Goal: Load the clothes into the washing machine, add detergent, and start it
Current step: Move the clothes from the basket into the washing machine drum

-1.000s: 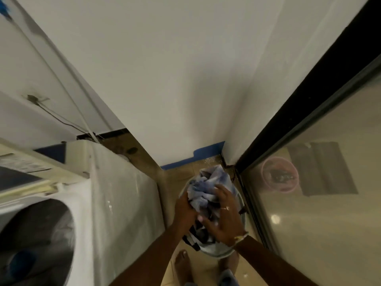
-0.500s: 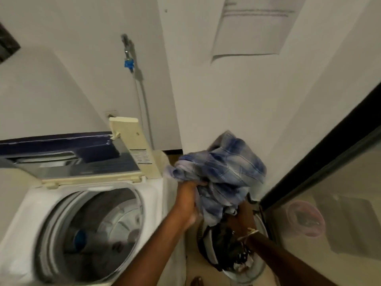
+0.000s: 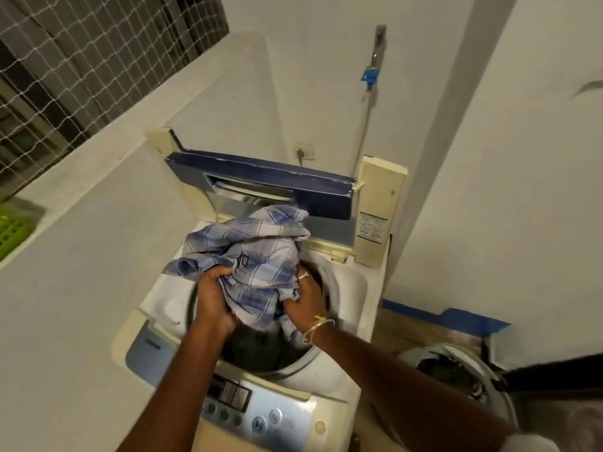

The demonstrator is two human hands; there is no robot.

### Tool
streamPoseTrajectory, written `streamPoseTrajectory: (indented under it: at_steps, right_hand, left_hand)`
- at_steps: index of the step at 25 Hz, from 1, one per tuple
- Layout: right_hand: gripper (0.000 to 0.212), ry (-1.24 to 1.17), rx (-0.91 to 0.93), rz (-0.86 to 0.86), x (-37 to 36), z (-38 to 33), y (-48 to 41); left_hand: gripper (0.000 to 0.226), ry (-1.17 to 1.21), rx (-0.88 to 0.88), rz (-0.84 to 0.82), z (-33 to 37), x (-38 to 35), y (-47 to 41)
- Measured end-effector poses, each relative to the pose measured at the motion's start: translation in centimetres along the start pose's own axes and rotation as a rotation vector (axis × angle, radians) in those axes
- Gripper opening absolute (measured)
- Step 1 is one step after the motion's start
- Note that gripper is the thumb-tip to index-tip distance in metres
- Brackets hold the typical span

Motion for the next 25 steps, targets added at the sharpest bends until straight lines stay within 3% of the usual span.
streamPoseTrajectory:
  at_steps: [2,5,9,14,17,21,25]
  right_hand:
    - [0.061,0.233,-0.127,-0.090,-3.0,4.3,-1.3]
    - [0.092,0.656,-0.347,-0.245,-3.1,10.0,-1.3]
    - [0.067,0.576,-0.214,-0.159,-1.2,7.1,-2.0]
    - [0.032,0.240,-0.107,0.107,7.4,3.6,-0.9]
    - [0.018,0.181,-0.045,0.339,17.1,3.7,1.0]
    - [0.015,0.255,-0.132,0.475,27.8,10.5,4.3]
    - [0.015,0.327,-0.323,0.529,35.2,20.7,8.2]
  left_hand:
    - [0.020,-0.179,0.085,0.153,-2.0,4.3,-3.1]
    - [0.041,-0.600,0.230,0.290,-6.9,8.9,-4.8]
    - [0.013,-0.584,0.008,0.346,-8.7,6.2,-4.2]
    - [0.011,-0.587,-0.449,0.147,-10.8,-6.2,1.7]
    - [0.009,-0.583,-0.601,-0.010,-14.4,-14.1,6.7]
    - [0.011,-0.724,-0.578,-0.253,-24.2,-21.3,10.9]
    - [0.010,-0.939,-0.404,-0.381,-37.1,-22.9,10.7]
Point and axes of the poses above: each hand's wrist, its own y-axis away from the middle knuckle, its own x-axis out of the back of the hand, z = x × y, the point moved 10 cm from there along -y, towards the middle knuckle, and after that the axes turned 10 degrees about z, right-handed, at the moved point
